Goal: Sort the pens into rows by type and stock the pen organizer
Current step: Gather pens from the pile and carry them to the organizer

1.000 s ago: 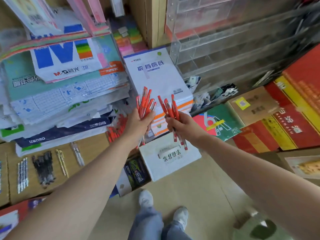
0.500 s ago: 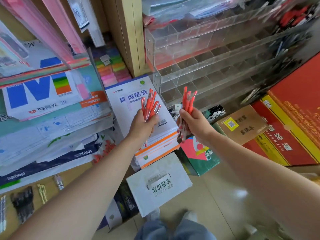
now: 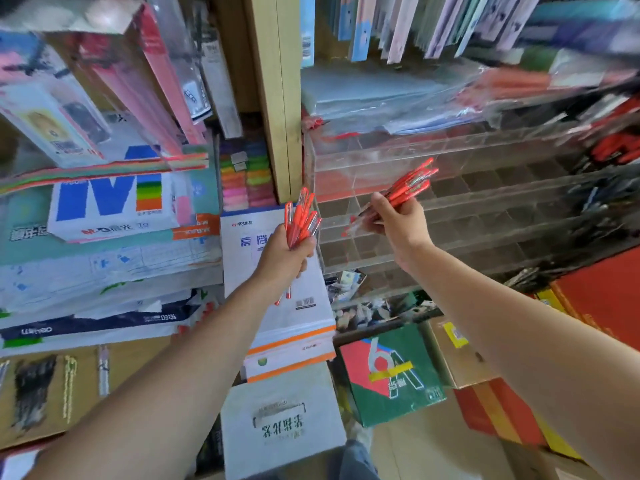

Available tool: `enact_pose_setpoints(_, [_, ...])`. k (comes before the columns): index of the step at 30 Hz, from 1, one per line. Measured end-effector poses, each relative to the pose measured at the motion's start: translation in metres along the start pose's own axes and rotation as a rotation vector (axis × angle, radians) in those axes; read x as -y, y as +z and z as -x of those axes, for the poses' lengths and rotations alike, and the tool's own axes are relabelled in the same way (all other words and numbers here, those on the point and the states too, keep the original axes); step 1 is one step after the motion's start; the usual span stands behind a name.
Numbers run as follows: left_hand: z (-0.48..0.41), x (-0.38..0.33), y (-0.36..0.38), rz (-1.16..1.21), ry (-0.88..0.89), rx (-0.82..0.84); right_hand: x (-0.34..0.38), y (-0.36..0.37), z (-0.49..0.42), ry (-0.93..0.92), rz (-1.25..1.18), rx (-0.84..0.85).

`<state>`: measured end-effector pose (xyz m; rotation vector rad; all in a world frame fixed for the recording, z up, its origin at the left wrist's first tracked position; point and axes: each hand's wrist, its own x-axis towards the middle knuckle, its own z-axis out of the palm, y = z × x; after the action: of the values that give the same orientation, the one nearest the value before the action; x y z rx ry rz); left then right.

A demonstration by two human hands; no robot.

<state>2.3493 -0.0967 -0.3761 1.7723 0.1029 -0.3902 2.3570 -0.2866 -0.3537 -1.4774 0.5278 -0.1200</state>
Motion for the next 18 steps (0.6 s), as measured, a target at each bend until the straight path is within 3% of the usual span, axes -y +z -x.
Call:
enact_pose_setpoints(12, [-0.019,0.002,-0.011,0.016,-0.059,0.002,-0.006,0.034,-0.048,0.087,0.069,-0.085])
enact_pose_setpoints(18, [-0.030,0.004,-0.016,0.012,-0.057,0.044,-0.017,0.039,-0.057,0.070,0.260,-0.124])
